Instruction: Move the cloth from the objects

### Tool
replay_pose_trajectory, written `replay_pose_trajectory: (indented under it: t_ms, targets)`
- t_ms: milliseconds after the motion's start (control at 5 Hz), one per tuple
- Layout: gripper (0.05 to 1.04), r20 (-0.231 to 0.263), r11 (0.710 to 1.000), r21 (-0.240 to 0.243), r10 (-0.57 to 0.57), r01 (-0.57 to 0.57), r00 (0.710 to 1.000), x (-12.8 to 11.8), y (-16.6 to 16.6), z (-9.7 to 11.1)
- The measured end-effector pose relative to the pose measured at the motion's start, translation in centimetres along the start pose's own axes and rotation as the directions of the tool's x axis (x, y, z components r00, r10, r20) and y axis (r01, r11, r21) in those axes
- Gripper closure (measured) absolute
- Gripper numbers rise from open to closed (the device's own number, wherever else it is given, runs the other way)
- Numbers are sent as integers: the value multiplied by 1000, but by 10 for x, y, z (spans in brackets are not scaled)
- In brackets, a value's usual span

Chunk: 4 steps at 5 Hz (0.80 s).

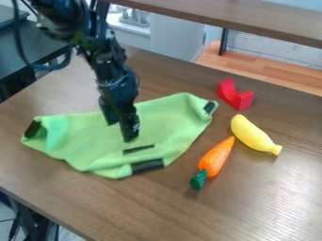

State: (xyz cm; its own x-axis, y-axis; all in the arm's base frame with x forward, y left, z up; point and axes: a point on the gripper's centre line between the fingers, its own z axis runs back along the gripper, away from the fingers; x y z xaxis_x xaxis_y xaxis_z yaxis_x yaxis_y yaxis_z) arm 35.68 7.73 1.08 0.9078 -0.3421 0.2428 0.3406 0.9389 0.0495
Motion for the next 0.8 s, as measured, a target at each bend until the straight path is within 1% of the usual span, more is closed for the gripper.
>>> replay_pose_trajectory:
  t_ms: [200, 400, 600, 800]
  targets:
    - [83, 0, 998, 2, 68, -68, 998, 21, 23, -5]
    - [83, 8, 994, 8, 112, -112, 994, 38, 41, -7]
    - [83, -1, 988, 20, 153, -153, 988, 51, 55, -12]
    - [83, -9, 985, 16, 175, -175, 985, 53, 60, -13]
